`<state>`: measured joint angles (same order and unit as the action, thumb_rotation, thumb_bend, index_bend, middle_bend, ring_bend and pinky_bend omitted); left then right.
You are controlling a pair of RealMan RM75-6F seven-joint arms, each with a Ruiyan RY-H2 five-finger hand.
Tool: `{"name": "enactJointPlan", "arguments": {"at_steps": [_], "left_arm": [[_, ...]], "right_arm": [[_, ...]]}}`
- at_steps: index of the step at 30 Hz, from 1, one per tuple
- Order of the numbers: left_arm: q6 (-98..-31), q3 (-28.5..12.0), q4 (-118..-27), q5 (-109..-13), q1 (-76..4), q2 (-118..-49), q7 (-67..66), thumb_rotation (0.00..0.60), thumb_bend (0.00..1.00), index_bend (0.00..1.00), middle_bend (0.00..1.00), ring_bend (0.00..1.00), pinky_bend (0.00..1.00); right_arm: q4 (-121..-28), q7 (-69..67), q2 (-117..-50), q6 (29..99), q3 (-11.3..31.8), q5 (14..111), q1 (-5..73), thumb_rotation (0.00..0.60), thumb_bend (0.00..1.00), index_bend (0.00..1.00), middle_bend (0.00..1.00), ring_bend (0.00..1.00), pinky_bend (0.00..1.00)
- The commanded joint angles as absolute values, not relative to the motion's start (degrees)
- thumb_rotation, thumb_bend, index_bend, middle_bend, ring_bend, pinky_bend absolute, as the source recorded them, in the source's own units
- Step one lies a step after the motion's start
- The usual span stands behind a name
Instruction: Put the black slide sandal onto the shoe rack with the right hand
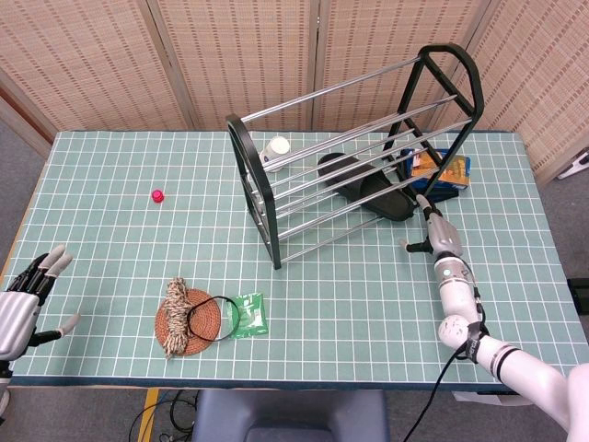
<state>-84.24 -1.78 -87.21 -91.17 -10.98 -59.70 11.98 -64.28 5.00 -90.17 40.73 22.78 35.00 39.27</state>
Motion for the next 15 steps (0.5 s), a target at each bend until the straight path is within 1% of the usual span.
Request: {"name": "enactJointPlan", "arguments": {"at_steps": [1,5,15], "left_arm": [[-84.33,-1.75,-87.23,-91.24,-10.95,-59.7,12.0,0.6,0.26,0.0,0.02,0.0,0.17],[-84.35,-1.83,-87.16,-91.11,-10.94,-59.64,12.24,0.6,0.26,0.0,0.02,0.0,0.17],[-84.55,-1.84,-86.93,-91.35,-10.96,-59.68,12.63,0.6,0.26,0.0,0.02,0.0,0.17]], "right_arm": [[-62.59,3.75,-90.54,38.75,22.72,35.02,39.91,0.6,0.23,0.0,0.0,0.04,0.22],[-60.62,2.46,-91.11,36.7,22.47,35.31,40.63,0.6,0.23,0.0,0.0,0.04,0.22],[-57.99,1.2,-92.48,34.57,21.59,36.07,42.27,0.6,0.23,0.0,0.0,0.04,0.22]]}}
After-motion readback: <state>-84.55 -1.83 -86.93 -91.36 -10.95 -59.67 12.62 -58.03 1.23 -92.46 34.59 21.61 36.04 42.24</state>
